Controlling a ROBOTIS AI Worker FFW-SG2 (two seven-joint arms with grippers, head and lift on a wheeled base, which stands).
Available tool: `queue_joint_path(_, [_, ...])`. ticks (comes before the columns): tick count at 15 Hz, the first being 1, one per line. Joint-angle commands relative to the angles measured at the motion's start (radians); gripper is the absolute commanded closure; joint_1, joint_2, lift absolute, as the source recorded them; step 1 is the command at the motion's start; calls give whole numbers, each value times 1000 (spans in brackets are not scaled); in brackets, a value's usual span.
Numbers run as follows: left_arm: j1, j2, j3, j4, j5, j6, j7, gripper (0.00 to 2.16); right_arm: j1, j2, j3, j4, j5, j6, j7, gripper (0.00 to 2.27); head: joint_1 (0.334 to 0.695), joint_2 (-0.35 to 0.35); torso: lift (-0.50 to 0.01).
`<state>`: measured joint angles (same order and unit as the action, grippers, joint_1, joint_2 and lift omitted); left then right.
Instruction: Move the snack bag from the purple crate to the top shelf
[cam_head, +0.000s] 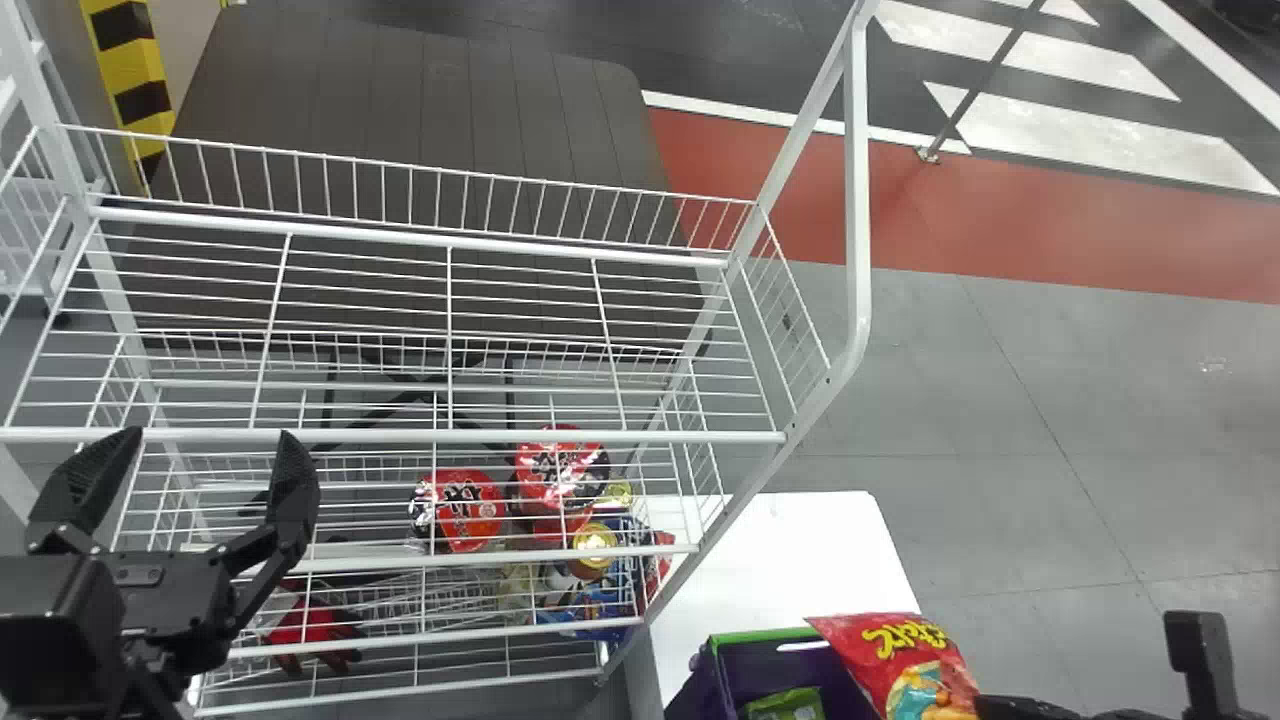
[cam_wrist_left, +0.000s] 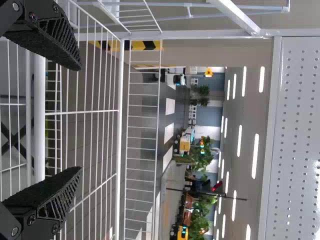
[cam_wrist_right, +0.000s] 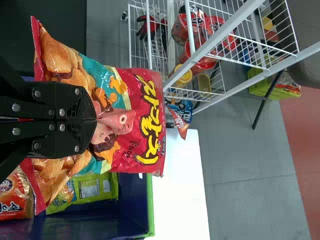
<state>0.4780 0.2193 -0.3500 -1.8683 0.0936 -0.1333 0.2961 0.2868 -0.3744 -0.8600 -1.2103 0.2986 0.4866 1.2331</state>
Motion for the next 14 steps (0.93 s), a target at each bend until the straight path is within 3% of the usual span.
queue_joint_path(1, [2, 0, 0, 1, 0, -2, 2, 103, 3, 2, -7, -20, -19, 68, 13, 1656, 695, -350, 2])
queue_joint_path(5, [4, -1, 0, 3, 0, -2, 3, 103, 34, 17, -20, -95, -33, 178, 34, 1652, 695, -350, 0])
queue_joint_path(8, [8, -1, -4, 1, -5, -2, 8, 103, 72, 61, -60, -173, -47, 148, 94, 1652, 695, -350, 0])
queue_joint_path(9, [11, 0, -4, 1, -6, -2, 9, 103, 86, 72, -88, -193, -81, 117, 129, 1652, 695, -350, 0])
queue_joint_path(12, [24, 0, -1, 1, -14, -5, 15, 103, 135, 120, -171, -301, -161, 105, 134, 1652, 695, -350, 0])
queue_joint_path(14, [50, 5, 8, -14, -17, -21, 15, 103, 175, 155, -257, -419, -271, 151, 134, 1652, 695, -350, 0])
